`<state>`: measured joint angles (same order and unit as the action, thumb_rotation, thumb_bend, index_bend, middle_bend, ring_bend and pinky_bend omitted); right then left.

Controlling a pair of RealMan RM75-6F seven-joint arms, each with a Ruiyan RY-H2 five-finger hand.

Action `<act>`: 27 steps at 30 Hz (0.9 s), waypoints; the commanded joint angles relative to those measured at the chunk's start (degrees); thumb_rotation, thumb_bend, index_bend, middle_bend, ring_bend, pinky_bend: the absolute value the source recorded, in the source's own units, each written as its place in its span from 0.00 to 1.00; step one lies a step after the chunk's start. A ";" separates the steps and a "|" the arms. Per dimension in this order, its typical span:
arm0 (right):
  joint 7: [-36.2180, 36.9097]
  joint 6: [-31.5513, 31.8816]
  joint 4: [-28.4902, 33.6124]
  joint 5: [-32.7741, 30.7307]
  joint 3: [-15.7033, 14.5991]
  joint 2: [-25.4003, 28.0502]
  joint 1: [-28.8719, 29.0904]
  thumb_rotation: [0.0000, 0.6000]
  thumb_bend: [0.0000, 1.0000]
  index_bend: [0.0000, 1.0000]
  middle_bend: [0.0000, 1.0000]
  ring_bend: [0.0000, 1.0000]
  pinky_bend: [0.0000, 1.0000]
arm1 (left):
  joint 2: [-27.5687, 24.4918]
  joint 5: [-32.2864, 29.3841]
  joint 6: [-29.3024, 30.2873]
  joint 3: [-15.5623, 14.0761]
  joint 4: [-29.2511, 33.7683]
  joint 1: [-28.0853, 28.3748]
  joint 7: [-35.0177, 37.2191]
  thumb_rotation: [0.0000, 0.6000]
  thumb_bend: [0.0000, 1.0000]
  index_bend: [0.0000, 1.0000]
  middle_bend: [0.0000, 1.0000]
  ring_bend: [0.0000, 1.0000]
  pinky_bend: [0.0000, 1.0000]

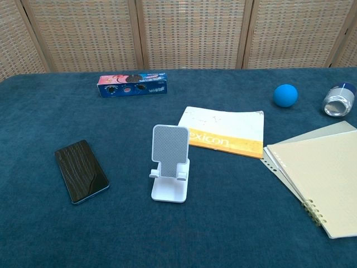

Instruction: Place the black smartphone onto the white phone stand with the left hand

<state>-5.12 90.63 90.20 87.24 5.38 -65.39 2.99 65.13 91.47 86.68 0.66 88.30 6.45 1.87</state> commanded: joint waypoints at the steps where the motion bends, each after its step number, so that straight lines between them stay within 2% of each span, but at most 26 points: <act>1: -0.06 -0.12 0.06 0.00 -0.07 0.10 -0.03 1.00 0.00 0.04 0.00 0.00 0.00 | 0.09 0.13 -0.15 -0.10 -0.15 0.11 -0.13 1.00 0.00 0.00 0.00 0.00 0.00; 9: -0.39 -0.93 -0.03 -1.12 0.38 0.10 0.19 1.00 0.00 0.04 0.00 0.00 0.00 | 0.82 2.48 -4.90 0.49 -0.91 4.60 -1.09 1.00 0.00 0.00 0.00 0.00 0.00; 12: -0.09 -2.57 -1.04 -3.43 1.23 -0.15 0.72 1.00 0.00 0.03 0.00 0.00 0.00 | 0.70 3.16 -13.95 1.20 -0.32 10.78 -5.18 1.00 0.00 0.00 0.00 0.00 0.00; 17: -0.35 -4.18 -2.00 -6.28 2.37 -0.49 1.27 1.00 0.00 0.03 0.00 0.00 0.00 | 1.80 5.41 -24.37 1.90 -1.76 19.09 -11.06 1.00 0.00 0.00 0.00 0.00 0.00; 20: -0.83 -4.58 -2.21 -7.23 2.83 -0.65 1.50 1.00 0.00 0.03 0.00 0.00 0.00 | 3.83 8.73 -26.51 1.60 -5.87 22.93 -9.51 1.00 0.00 0.00 0.00 0.00 0.00; 22: -1.38 -4.97 -2.56 -8.22 3.15 -0.92 1.62 1.00 0.00 0.03 0.00 0.00 0.00 | 6.34 12.43 -26.90 0.69 -11.57 26.10 -5.52 1.00 0.00 0.01 0.00 0.00 0.00; 24: -1.92 -5.45 -2.93 -9.05 3.35 -1.22 1.77 1.00 0.00 0.03 0.00 0.00 0.00 | 8.45 15.00 -26.81 -0.53 -16.81 28.48 -1.35 1.00 0.00 0.06 0.00 0.04 0.03; 27: -2.34 -6.08 -3.37 -9.98 3.49 -1.43 1.89 1.00 0.00 0.03 0.00 0.00 0.00 | 10.53 16.71 -26.35 -1.80 -21.24 30.32 2.62 1.00 0.00 0.18 0.06 0.12 0.10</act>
<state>-7.28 84.79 87.03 77.52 8.78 -66.71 4.80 72.28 104.54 60.75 0.56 72.73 33.12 -0.56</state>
